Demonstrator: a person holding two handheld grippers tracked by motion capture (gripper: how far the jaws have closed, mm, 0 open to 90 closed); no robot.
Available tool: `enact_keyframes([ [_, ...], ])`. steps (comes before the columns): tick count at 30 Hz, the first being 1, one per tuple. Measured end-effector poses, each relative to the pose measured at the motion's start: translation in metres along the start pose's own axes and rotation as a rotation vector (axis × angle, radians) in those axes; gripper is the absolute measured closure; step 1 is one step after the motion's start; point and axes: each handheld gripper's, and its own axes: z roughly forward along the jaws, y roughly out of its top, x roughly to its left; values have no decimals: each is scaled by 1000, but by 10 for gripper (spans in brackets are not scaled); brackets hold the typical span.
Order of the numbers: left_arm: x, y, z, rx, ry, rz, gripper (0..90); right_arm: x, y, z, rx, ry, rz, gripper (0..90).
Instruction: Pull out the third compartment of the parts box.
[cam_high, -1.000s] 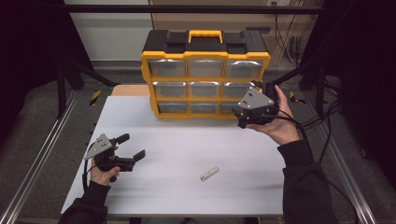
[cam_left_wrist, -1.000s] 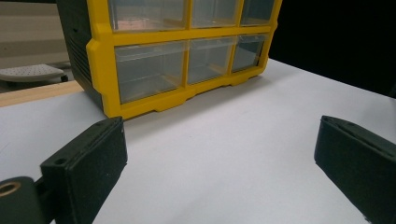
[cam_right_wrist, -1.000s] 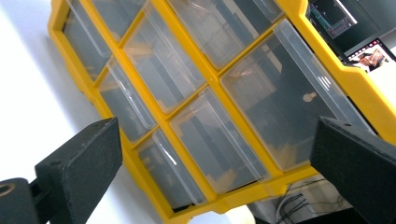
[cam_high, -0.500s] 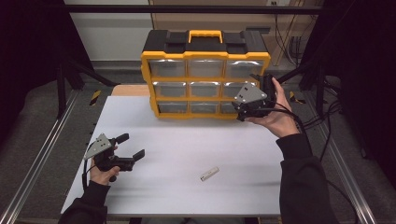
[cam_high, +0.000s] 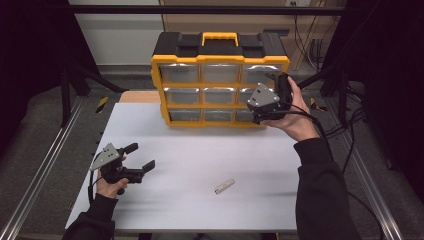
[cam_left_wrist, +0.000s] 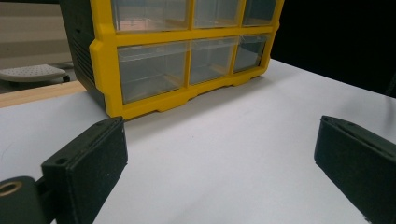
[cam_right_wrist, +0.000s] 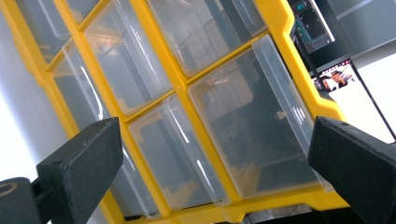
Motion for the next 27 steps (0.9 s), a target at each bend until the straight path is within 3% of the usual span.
enact_keyframes([
  [27,0,0,0,2,3,1,23,-9,3,25,0,-63,-176,24],
])
